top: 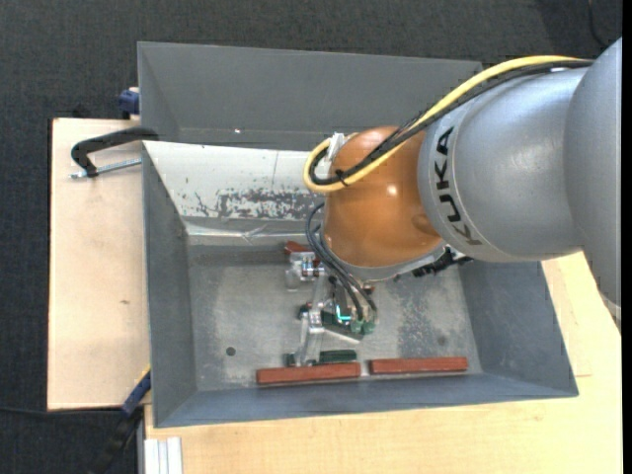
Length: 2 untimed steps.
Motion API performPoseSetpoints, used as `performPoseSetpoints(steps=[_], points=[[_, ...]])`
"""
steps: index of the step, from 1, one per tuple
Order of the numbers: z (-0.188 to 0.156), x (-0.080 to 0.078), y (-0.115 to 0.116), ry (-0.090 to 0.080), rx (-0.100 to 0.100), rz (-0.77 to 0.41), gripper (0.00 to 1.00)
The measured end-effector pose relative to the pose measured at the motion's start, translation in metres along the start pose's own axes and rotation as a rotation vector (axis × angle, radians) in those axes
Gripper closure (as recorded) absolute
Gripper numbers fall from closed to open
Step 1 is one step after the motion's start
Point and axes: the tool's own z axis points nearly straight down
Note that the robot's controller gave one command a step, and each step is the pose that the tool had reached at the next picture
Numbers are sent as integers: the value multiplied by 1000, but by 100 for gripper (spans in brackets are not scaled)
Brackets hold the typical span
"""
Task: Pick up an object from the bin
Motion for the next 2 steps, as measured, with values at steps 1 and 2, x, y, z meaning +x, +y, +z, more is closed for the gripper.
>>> performPoseSetpoints(steps=[1, 2], points=[[0, 0, 0, -1, 0, 1, 0], [39, -26, -39, -8, -3, 12, 0]])
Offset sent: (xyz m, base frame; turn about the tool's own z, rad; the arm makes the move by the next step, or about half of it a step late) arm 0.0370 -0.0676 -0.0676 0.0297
